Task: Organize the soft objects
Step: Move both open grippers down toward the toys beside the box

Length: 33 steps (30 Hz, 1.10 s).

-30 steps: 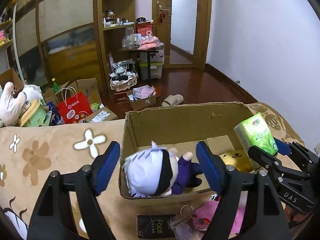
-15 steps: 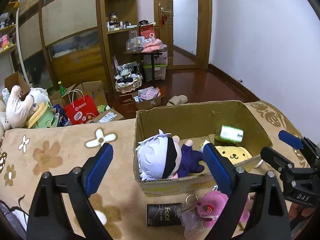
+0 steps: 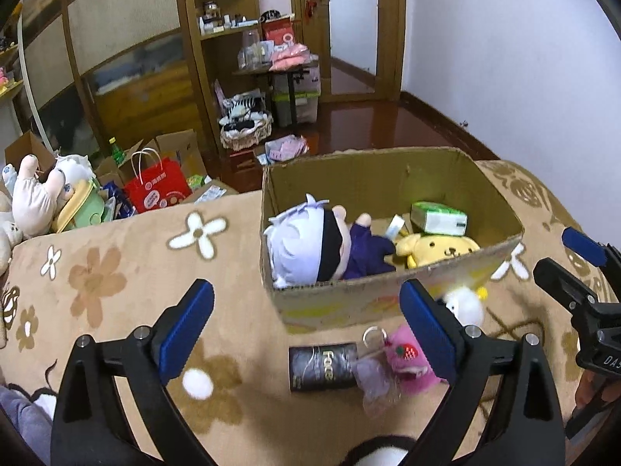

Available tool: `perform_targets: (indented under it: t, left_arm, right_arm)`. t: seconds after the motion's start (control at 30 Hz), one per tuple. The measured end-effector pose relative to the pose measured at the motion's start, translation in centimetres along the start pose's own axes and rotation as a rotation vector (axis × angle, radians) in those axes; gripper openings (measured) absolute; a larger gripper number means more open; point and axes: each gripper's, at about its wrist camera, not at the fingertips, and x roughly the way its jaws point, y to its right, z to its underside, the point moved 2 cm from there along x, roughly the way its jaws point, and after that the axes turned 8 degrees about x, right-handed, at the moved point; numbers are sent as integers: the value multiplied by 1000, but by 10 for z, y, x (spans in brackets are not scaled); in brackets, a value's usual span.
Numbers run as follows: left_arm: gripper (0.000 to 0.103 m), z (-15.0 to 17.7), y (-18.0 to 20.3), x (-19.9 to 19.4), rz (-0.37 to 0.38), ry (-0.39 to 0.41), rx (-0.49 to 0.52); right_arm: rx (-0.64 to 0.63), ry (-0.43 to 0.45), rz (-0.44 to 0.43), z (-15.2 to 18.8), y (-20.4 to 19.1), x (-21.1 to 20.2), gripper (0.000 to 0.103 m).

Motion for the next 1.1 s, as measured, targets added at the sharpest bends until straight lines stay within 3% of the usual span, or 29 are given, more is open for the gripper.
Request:
perform_targets:
  t: [0.53, 1.1]
  left_arm:
    - [96, 30, -12, 3, 23, -171, -67]
    - [95, 45, -20, 61, 53, -370, -102]
  right_arm:
    - [-32, -33, 7, 16, -11, -10, 99]
    - [25, -98, 55, 25, 3, 28, 99]
